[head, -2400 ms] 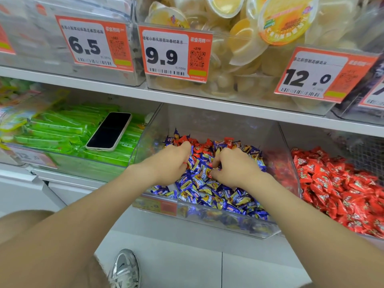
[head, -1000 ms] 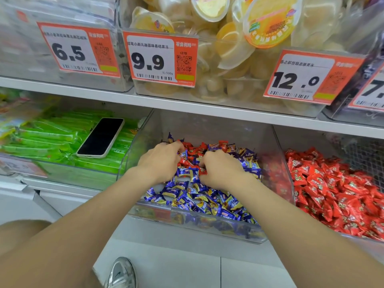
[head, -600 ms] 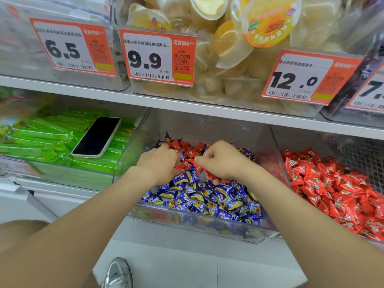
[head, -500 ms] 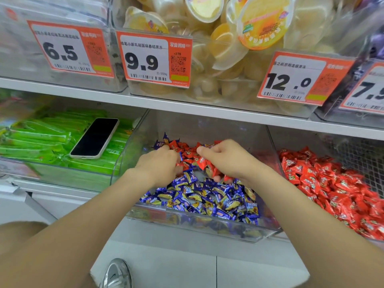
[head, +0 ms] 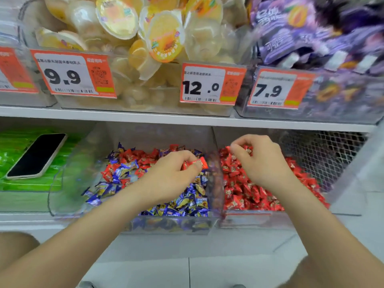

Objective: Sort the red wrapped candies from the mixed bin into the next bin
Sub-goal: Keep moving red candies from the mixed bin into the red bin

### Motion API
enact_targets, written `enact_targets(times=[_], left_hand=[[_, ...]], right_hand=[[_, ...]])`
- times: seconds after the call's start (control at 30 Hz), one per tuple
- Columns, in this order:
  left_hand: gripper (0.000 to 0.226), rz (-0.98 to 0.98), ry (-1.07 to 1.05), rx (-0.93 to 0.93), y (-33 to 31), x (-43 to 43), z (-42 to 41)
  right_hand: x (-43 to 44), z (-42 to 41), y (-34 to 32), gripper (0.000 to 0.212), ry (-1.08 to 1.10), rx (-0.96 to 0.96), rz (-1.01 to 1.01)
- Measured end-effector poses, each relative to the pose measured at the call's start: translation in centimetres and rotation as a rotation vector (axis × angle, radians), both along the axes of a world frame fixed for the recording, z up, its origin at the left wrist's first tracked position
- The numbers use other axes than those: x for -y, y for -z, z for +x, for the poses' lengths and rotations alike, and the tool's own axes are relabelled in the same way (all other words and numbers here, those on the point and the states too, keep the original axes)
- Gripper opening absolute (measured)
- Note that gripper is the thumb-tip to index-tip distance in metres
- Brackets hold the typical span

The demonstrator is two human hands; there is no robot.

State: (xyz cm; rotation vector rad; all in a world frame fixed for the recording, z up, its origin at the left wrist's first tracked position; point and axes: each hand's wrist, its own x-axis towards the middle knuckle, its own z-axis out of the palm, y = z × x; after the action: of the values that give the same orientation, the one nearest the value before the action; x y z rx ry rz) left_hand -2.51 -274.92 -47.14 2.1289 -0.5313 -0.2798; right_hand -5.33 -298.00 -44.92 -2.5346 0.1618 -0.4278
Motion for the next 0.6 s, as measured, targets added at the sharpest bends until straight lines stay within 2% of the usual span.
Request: enact_targets(times=[0.1,0.17,0.23,0.3,0.4,0.5,0.53,0.6], left_hand=[[0.015,0.001,0.078,0.170,-1.4,3.3,-1.4],[0.011,0.022,0.120,0.277,-2.5,5.4,-2.4],[0.011,0.079,0.138,0.409,-2.9,7.4,-2.6],[0.013,0.159,0.166,0.485,-2.7,9.5,-1.9],[0.016,0.321,0.223,0.558,-1.9,13.1,-0.7],[0.022,0.473,0.258,0.478,-0.6,16.3,0.9],[0.025,0.465,0.276,0.395,-0.3,17.0,1.6],[0.037,0.418,0.325,0.266,0.0,17.8,2.5]], right_hand=[[4.1,0.2,1.5,0.015,-0.026,-0.072,-0.132],[5.8,0.2,2.7,0.031,-0.157,-0.263,-0.269],[7.5,0.4,4.0,0.053,-0.267,-0.380,-0.321],[9.1,0.7,4.7,0.057,-0.227,-0.415,-0.342],[10.7,0.8,4.7,0.047,-0.080,-0.424,-0.371],[12.0,0.4,4.4,0.064,0.012,-0.353,-0.284],[12.4,0.2,4.3,0.068,0.021,-0.301,-0.248],[12.3,-0.4,3.0,0.063,0.036,-0.199,-0.150]])
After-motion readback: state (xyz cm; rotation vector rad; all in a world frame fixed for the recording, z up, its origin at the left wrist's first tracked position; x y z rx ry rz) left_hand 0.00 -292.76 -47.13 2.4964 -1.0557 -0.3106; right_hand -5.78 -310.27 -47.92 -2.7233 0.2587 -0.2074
